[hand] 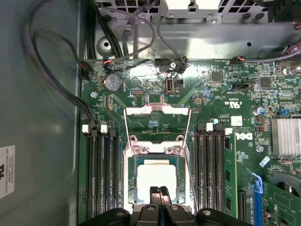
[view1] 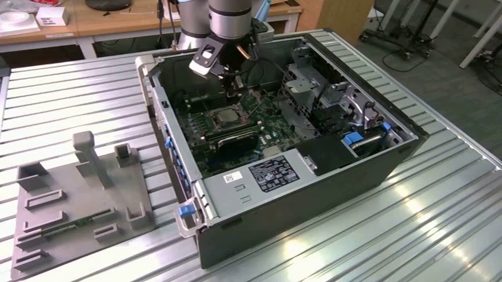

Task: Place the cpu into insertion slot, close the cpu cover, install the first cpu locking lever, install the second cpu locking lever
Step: 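Close the cpu cover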

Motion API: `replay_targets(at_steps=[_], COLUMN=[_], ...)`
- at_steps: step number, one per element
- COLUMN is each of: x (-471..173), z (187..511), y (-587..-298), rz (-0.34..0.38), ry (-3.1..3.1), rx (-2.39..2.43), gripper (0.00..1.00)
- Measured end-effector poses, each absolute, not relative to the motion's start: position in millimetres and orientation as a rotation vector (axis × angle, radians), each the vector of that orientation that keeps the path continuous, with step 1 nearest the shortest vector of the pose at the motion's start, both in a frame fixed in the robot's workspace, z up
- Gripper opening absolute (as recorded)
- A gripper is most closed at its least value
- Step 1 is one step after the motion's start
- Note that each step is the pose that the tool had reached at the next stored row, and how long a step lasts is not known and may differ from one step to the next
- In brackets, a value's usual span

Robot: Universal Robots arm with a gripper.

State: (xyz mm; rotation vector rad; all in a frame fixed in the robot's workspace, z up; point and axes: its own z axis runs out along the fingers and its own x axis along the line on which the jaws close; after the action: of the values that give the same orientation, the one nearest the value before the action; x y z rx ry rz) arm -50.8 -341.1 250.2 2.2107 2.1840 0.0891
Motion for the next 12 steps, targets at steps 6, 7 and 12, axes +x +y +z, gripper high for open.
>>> replay_targets(at_steps=[6,7,12], x=[-50.8,-50.8,-50.8], z=[255.8,256.3,256.5], y=[-341.1,-341.1,-341.1], rz=[0.089,0.089,0.089], ry=[2.184,2.184,2.184], rx=[2.211,2.211,2.211], gripper=[0.11,0.11,0.11])
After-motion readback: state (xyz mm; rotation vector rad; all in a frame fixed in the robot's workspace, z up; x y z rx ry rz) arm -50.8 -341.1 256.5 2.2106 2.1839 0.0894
